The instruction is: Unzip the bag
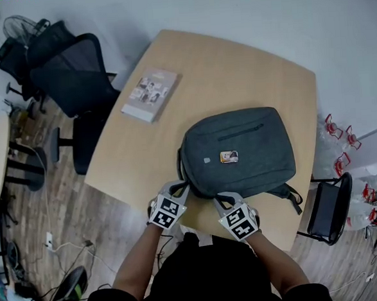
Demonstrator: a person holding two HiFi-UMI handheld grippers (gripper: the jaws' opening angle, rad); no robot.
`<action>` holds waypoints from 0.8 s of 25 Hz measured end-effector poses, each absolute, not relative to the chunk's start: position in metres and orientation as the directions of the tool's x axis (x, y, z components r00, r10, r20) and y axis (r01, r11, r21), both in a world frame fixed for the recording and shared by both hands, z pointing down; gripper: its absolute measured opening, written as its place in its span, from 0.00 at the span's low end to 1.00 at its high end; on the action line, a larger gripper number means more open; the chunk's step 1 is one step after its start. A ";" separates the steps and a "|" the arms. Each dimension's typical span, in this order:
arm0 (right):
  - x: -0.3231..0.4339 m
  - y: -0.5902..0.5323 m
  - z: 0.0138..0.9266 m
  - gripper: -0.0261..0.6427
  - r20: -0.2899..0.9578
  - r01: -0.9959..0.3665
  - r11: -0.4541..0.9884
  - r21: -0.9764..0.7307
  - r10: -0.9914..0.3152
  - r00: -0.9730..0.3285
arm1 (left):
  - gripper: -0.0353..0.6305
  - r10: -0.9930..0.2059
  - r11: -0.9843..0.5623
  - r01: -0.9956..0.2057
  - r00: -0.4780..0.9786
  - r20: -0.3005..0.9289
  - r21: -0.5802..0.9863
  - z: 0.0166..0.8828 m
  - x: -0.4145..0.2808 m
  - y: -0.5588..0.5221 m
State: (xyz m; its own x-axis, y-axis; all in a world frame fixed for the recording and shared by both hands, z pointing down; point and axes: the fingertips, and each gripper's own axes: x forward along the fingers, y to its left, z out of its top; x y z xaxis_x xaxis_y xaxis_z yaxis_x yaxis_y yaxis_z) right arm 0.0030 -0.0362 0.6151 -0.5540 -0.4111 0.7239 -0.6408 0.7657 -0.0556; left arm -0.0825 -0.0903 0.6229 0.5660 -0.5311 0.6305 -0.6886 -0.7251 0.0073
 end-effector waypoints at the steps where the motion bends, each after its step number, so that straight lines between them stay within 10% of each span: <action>1: 0.003 -0.036 0.615 0.08 0.722 -0.647 0.760 -0.060 -0.415 -0.554 | 0.09 -0.532 -0.726 -0.687 0.562 0.633 0.000 0.622 -0.084 -0.087; 20: -0.046 -0.028 0.599 0.27 0.711 -0.523 0.849 -0.076 -0.322 -0.626 | 0.09 -0.503 -0.769 -0.639 0.565 0.654 -0.040 0.621 -0.073 -0.055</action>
State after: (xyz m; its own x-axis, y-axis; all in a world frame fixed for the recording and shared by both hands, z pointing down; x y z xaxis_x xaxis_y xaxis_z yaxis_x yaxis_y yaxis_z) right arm -0.0457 -0.0283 0.5989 -0.6256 -0.3215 0.7108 -0.5226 0.8492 -0.0758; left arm -0.0728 -0.0550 0.6208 0.5650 -0.5033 0.6538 -0.6385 -0.7686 -0.0398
